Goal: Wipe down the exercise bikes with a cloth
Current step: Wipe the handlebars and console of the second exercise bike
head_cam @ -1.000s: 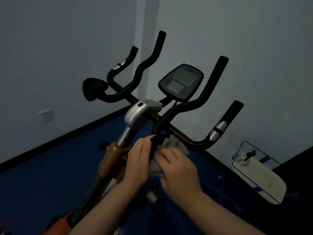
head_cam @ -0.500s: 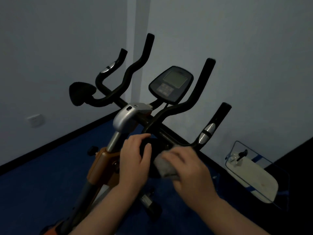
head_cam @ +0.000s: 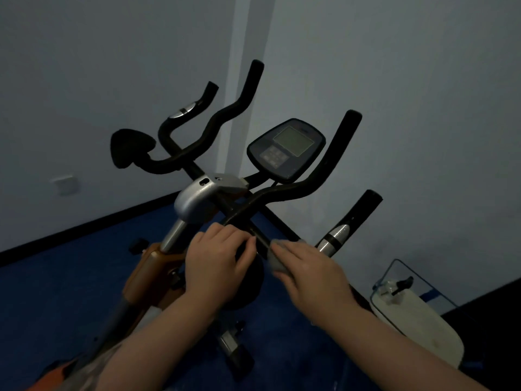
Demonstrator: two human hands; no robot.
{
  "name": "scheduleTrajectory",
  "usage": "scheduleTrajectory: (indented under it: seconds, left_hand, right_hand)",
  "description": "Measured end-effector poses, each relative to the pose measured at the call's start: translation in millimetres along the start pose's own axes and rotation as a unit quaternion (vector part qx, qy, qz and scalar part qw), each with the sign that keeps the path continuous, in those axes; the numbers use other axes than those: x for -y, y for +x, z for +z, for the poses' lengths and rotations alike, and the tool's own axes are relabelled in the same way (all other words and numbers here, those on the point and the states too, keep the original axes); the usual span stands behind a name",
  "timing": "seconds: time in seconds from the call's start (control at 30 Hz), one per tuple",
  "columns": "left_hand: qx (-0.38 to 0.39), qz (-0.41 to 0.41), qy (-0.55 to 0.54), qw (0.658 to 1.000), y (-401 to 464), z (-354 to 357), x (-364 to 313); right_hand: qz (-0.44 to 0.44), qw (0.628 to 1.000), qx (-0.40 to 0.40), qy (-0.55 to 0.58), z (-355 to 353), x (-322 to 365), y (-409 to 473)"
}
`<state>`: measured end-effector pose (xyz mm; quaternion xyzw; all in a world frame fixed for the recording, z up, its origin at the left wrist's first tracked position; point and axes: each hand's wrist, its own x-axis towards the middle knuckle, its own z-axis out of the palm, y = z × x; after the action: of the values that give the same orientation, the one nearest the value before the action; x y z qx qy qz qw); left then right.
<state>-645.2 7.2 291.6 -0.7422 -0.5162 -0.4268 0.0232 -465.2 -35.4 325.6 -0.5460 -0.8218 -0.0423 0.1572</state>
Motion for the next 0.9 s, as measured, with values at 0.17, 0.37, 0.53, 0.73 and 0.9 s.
scheduleTrajectory:
  seconds: [0.17, 0.37, 0.53, 0.73, 0.9]
  left_hand:
    - [-0.001, -0.017, -0.011, 1.000, 0, -1, -2]
    - [-0.002, -0.034, -0.036, 0.999, 0, 0, -1]
    - [-0.013, -0.014, -0.031, 0.999, 0, -1, -1]
    - [-0.006, -0.008, -0.055, 0.998, -1, 0, 3]
    - [-0.012, 0.001, -0.086, 0.996, -4, 1, 6]
  right_hand:
    - [0.034, 0.997, 0.034, 0.058, 3, 0, 36]
    - [-0.003, 0.995, 0.090, -0.037, -2, -5, 38]
    - [0.102, 0.985, 0.065, 0.126, 7, 18, 77]
    - [0.096, 0.988, 0.076, 0.096, 0, 3, 59]
    - [0.175, 0.966, 0.076, 0.175, 9, 13, 79]
